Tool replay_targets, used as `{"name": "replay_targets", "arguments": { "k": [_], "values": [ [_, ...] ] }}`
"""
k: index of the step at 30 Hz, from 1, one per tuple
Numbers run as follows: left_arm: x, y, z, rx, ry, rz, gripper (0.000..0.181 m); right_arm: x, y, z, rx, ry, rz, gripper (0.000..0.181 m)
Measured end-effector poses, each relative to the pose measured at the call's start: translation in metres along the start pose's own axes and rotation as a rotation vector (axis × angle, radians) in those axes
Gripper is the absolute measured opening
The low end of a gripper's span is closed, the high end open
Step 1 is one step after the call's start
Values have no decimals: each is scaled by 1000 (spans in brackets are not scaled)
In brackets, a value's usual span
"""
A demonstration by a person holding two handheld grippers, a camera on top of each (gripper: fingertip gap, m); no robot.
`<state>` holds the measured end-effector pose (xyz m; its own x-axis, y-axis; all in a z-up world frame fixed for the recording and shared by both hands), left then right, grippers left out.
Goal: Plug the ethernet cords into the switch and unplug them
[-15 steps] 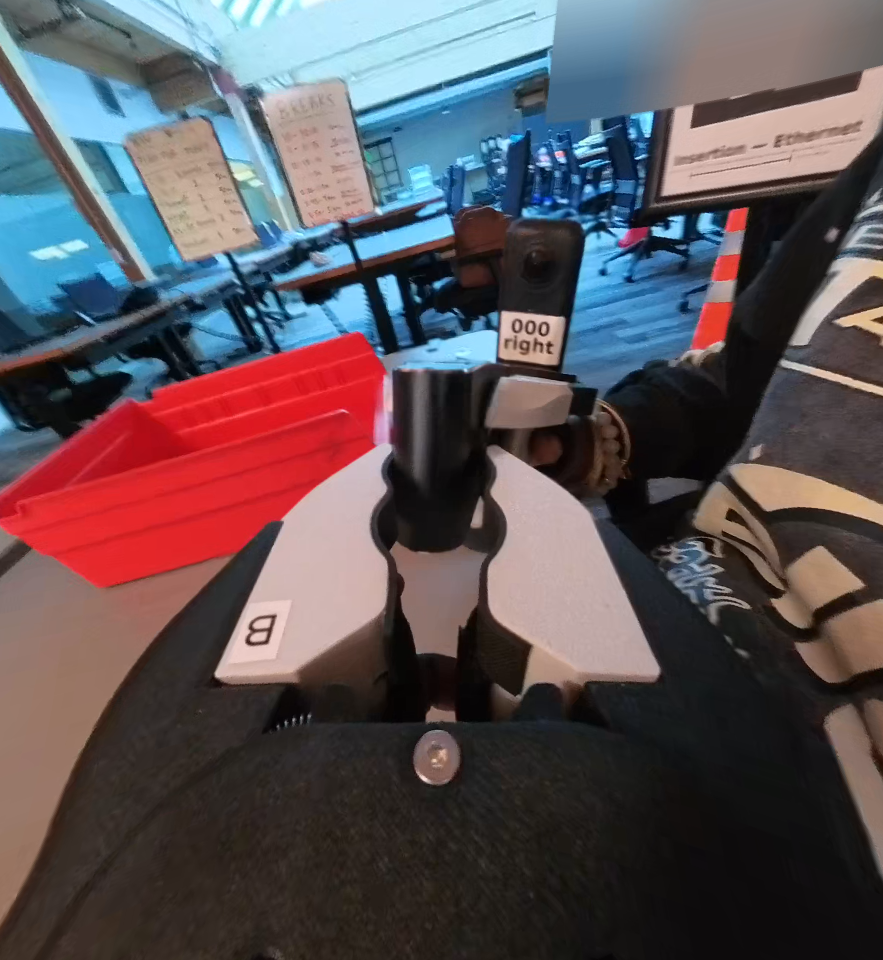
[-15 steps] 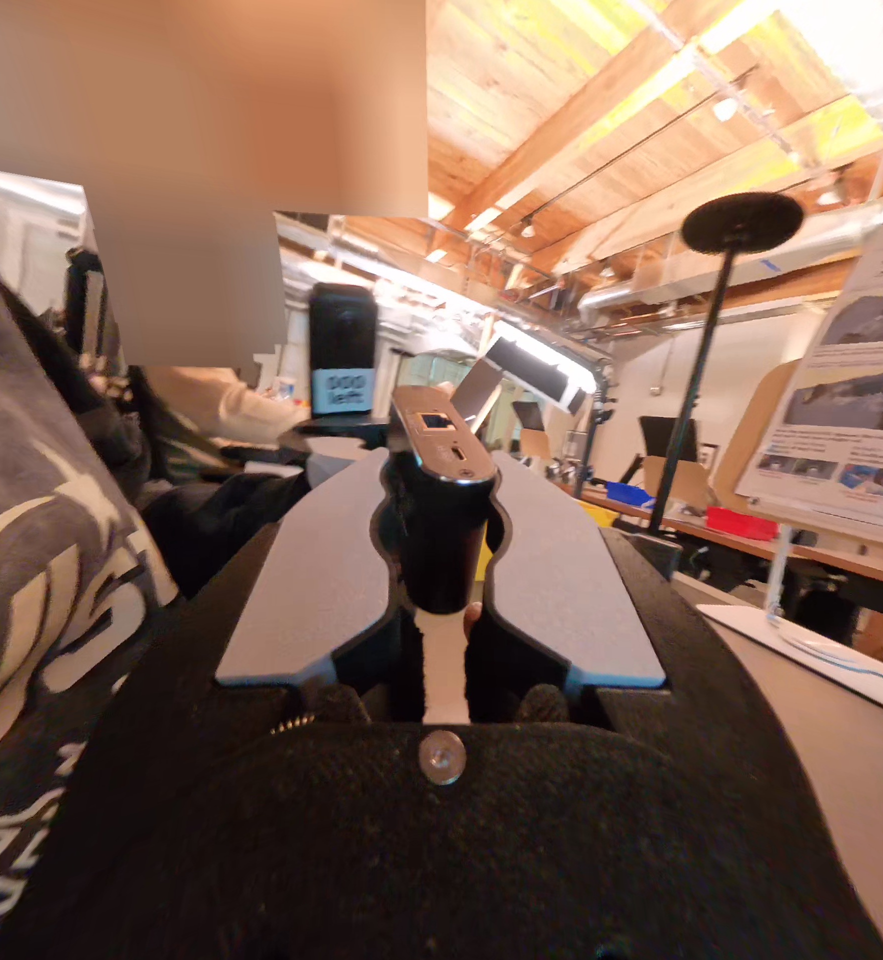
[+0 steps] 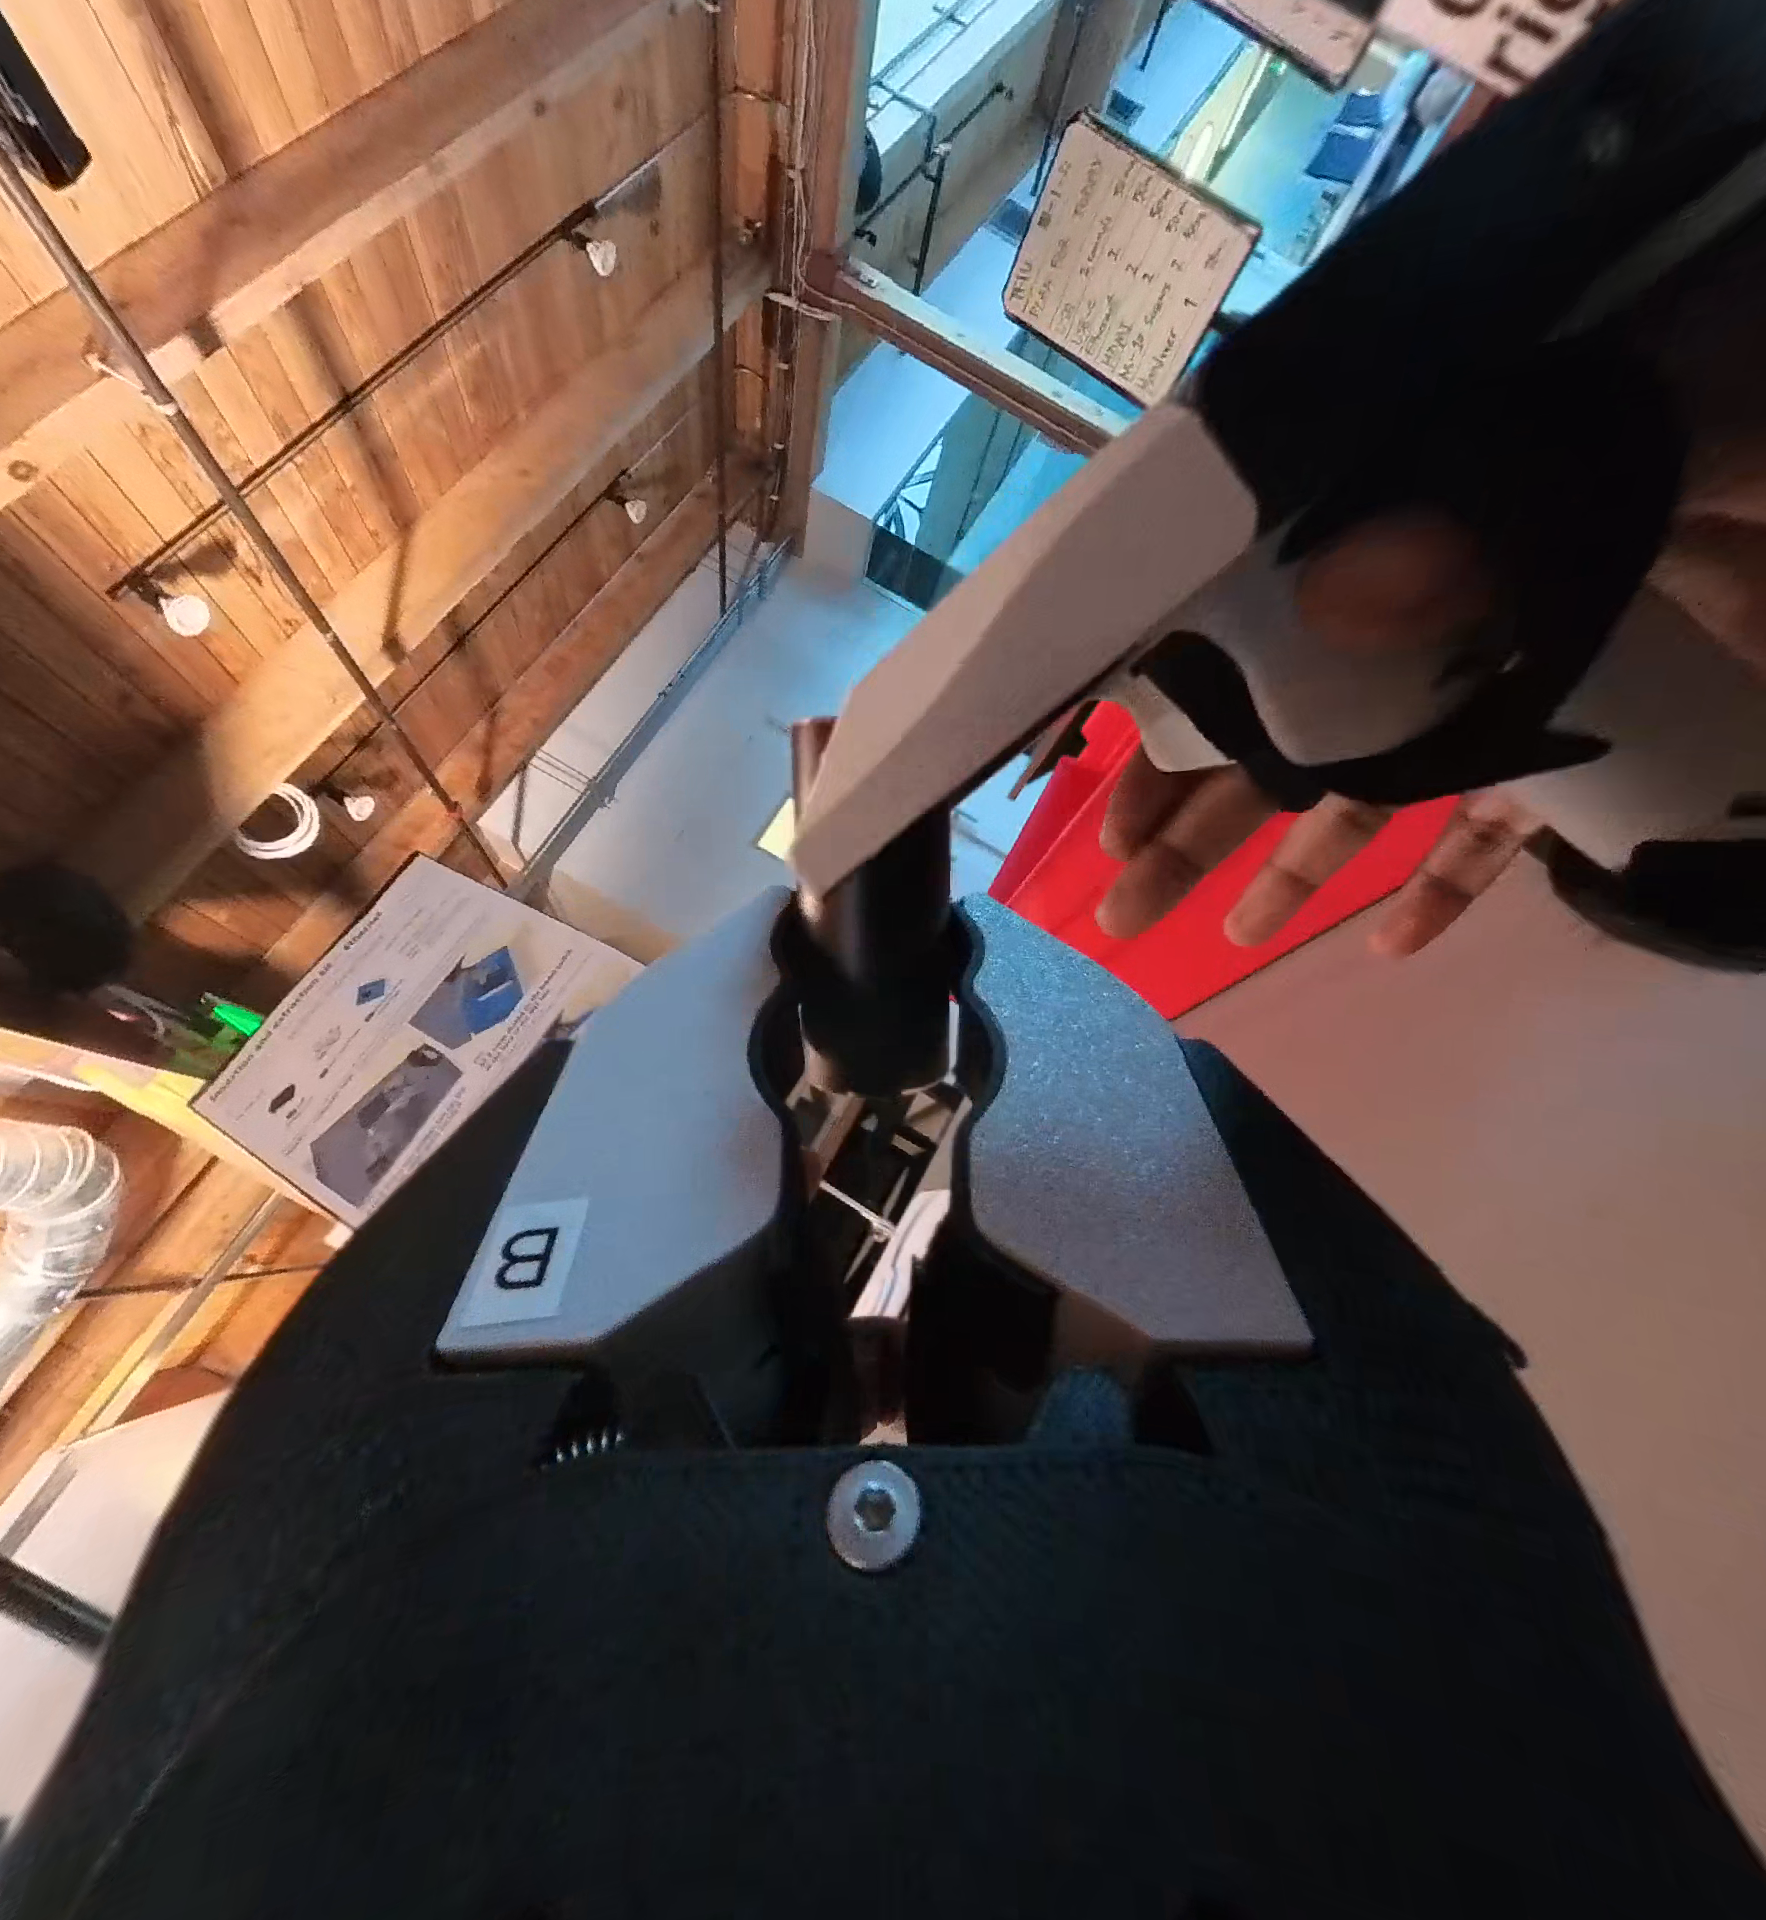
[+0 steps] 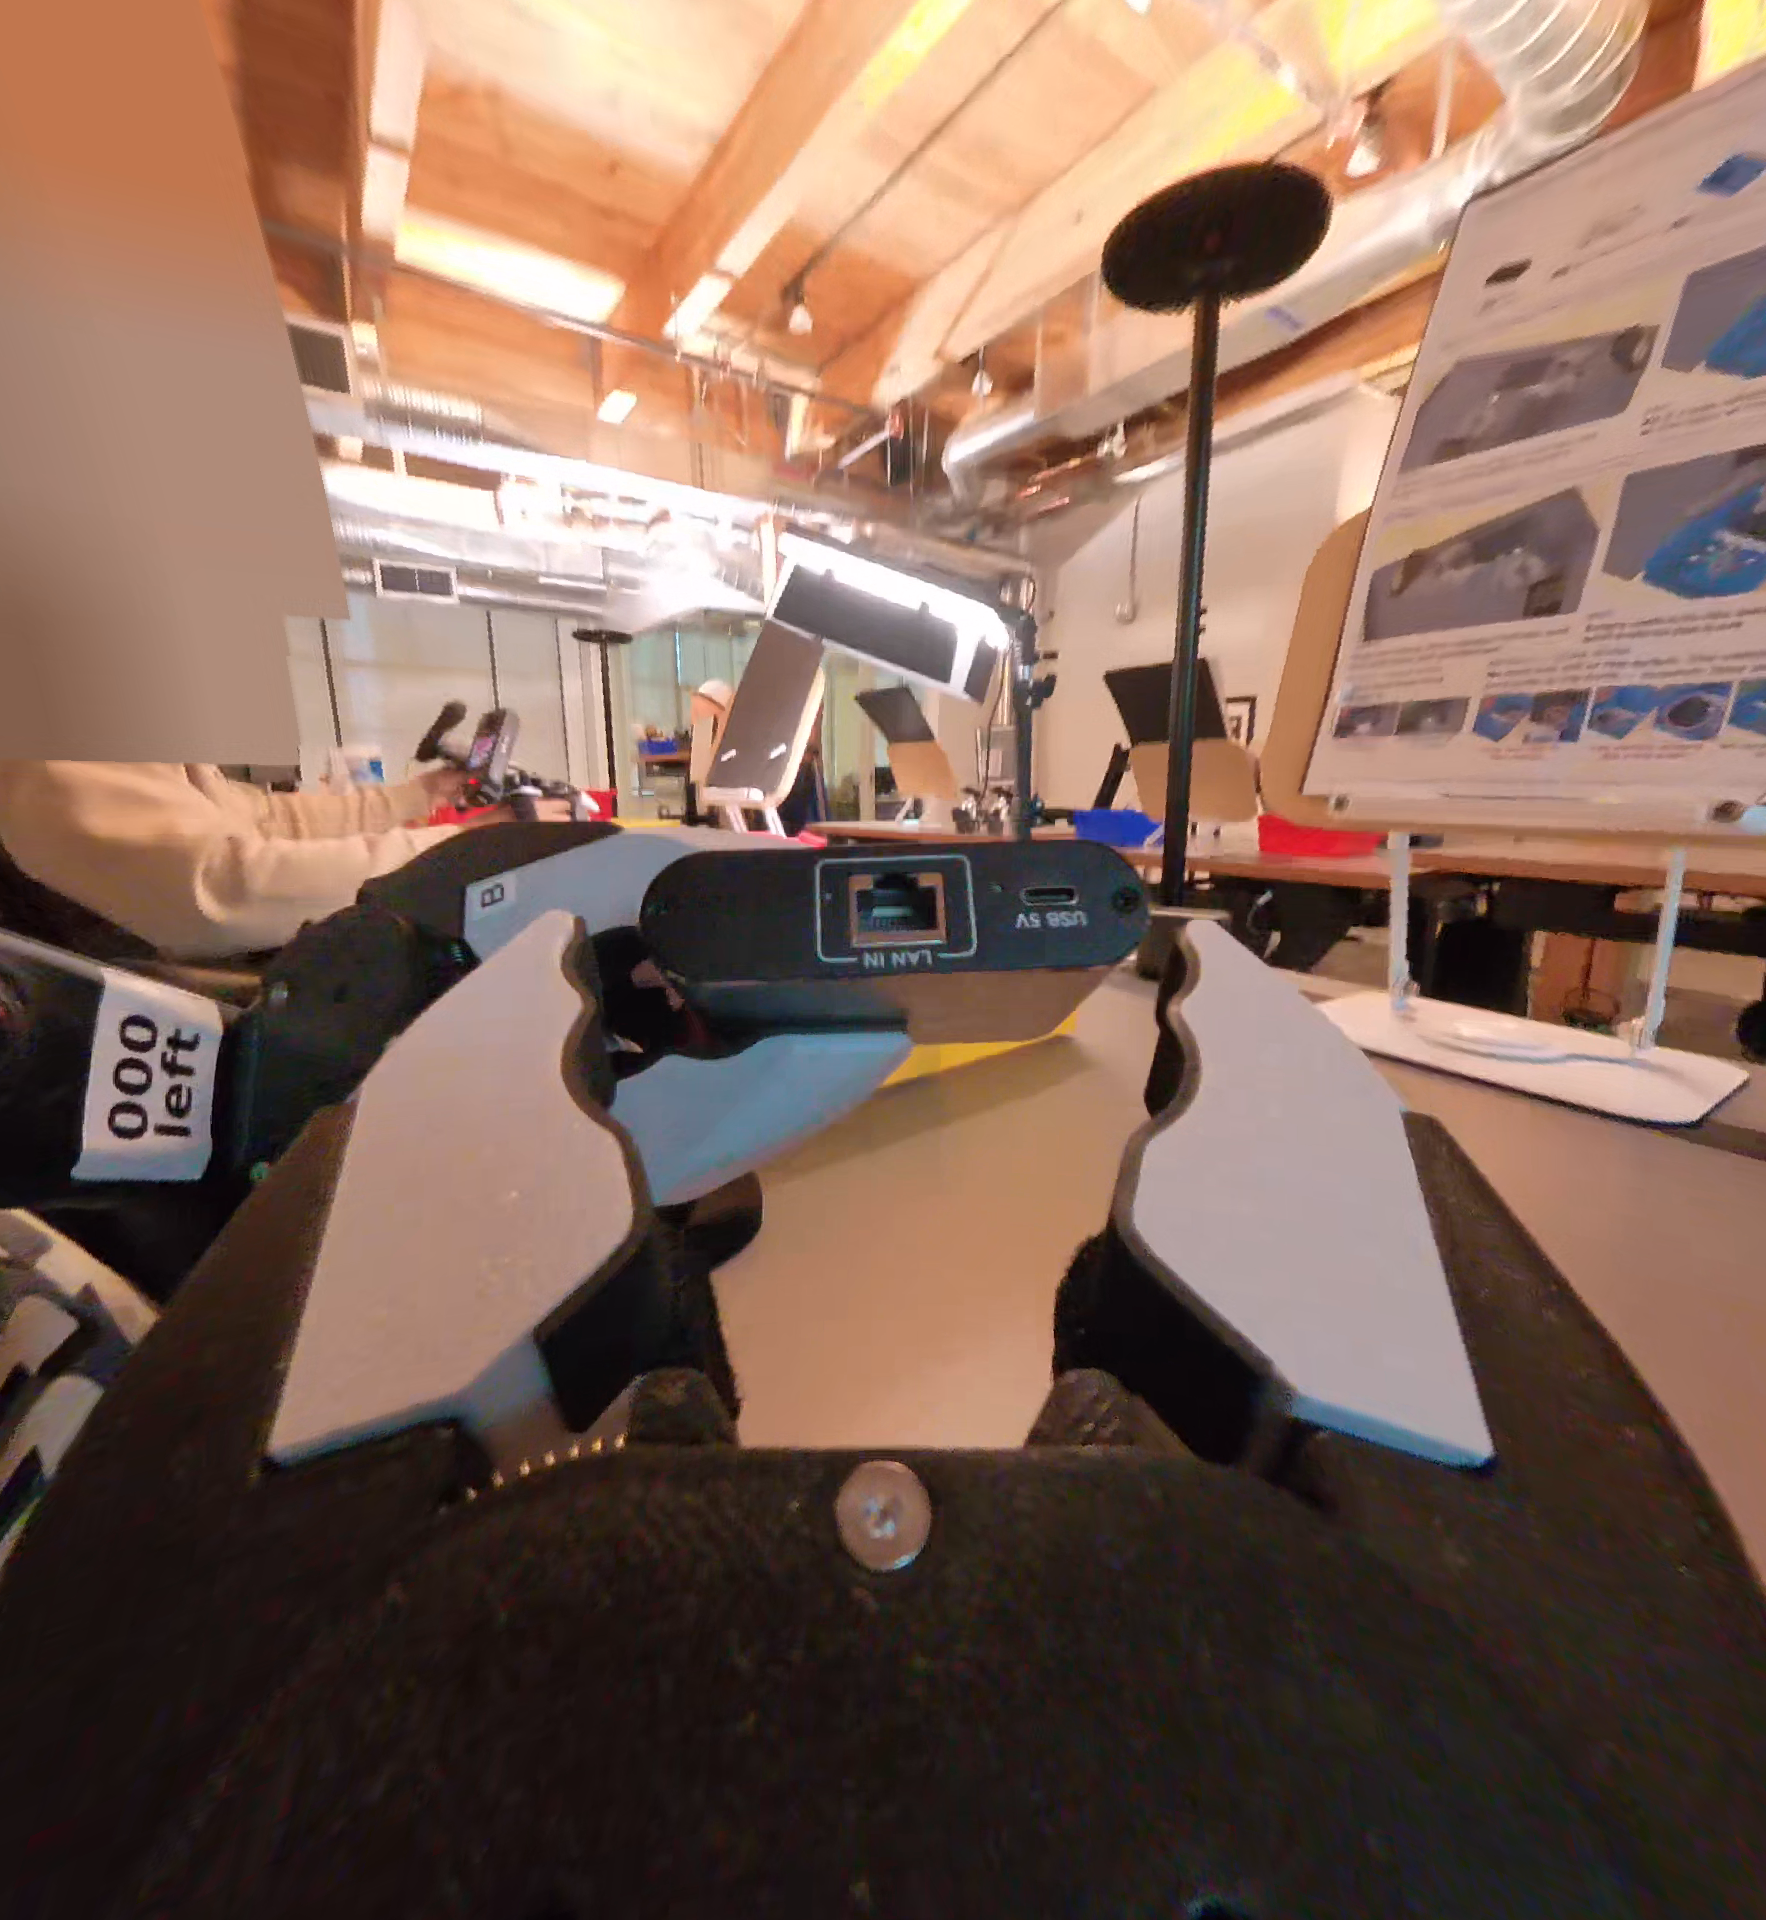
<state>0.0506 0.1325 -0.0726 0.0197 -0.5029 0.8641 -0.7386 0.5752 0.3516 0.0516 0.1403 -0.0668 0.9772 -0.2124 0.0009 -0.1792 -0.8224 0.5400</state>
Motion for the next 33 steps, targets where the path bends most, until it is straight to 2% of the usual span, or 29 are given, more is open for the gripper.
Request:
{"name": "replay_targets", "arguments": {
  "k": [3, 10, 13, 17, 22, 25, 33],
  "values": [
    [-4, 0, -1, 0, 41, 9, 24, -1, 0, 0, -10, 19, 15, 90],
    [-11, -2, -10, -66, 23, 36, 26, 5, -4, -6, -9, -80, -37, 89],
    [-26, -3, -8, -68, -16, 158, 41, 1, -6, -1, 90, -100, -61, 89],
    [-49, -8, 2, -17, -167, 368, 55, -6, -17, 27, 330, -81, -110, 89],
    [-68, -19, 12, 57, -308, 558, 63, -10, -23, 47, 493, -51, -100, 89],
    [-80, -29, 16, 105, -378, 671, 65, -10, -31, 62, 656, -33, -81, 89],
    [-95, -38, 23, 174, -370, 760, 65, -8, -45, 78, 839, -6, -78, 90]
  ]
}}
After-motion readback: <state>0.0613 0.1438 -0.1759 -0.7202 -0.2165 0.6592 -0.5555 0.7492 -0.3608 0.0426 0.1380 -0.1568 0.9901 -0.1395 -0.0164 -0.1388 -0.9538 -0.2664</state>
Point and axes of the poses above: each gripper's, where its closed fingertips meet, y out along the fingers, z out of its underside, x = y × z across the jaws, the point moved 1 cm from there along -y, back along the fingers, and after that the axes turned 11 degrees about -x, right-handed, at the moved point
